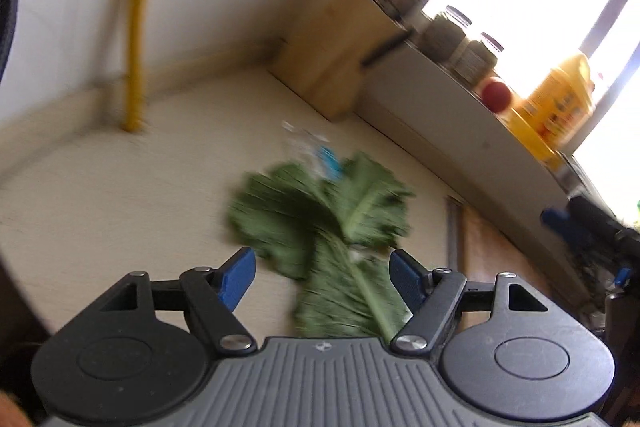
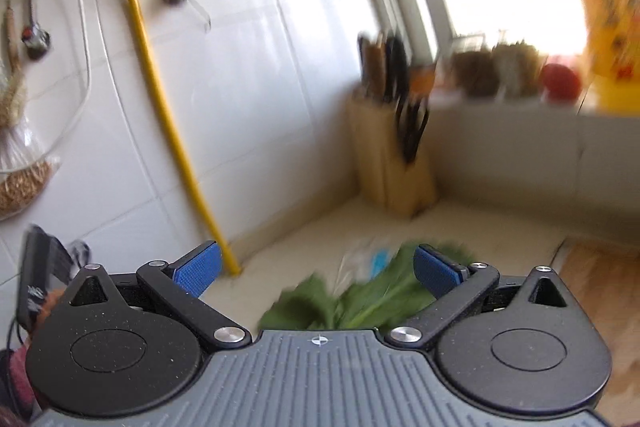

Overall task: Collect trash
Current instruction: 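Move both tools back over the counter toward the leafy green leaves, then lower the left gripper and grasp a large leafy green leaf by its stem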

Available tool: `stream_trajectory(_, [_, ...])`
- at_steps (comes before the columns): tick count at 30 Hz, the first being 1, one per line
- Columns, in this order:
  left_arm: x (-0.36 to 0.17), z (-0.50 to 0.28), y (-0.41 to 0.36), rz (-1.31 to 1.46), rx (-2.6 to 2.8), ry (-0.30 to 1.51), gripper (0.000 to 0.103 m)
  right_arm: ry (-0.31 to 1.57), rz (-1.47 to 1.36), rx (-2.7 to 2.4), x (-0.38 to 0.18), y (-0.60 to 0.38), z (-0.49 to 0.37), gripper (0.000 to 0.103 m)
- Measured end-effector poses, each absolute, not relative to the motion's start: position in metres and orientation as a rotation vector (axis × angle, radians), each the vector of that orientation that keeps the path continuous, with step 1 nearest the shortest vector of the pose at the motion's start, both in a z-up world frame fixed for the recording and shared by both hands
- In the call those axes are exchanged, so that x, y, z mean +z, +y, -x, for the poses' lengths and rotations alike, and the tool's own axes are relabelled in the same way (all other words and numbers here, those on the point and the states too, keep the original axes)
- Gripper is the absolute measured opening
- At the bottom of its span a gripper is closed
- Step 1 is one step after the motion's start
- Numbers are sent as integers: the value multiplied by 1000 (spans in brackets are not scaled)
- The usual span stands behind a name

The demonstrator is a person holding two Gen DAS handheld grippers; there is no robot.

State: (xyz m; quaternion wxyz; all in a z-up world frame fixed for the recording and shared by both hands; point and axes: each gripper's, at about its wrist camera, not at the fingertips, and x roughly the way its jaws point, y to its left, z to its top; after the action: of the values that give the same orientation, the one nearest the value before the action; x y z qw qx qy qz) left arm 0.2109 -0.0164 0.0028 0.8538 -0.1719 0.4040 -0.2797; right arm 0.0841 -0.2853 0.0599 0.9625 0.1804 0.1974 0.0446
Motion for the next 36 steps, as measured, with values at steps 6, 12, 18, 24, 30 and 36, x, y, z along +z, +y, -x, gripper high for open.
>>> stream_trajectory(6, [-15, -224, -62, 377, -656, 915, 70, 265, -370, 3, 73, -302, -66, 103])
stream_trajectory(12, [-30, -234, -92, 348, -575, 931, 70, 228, -406, -155, 71, -329, -69, 103])
stream_trajectory(18, [-34, -237, -112, 265, -483, 919, 72, 465, -639, -195, 17, -376, -106, 103])
stream_trajectory(24, [-37, -233, -124, 212, -398, 924, 80, 494, -492, -169, 2, -365, -119, 103])
stream_trajectory(30, [-42, -223, -139, 135, -375, 920, 93, 480, -501, -129, -4, -358, -116, 103])
stream_trajectory(36, [-45, -218, -148, 89, -412, 916, 102, 478, -550, -112, -9, -362, -113, 103])
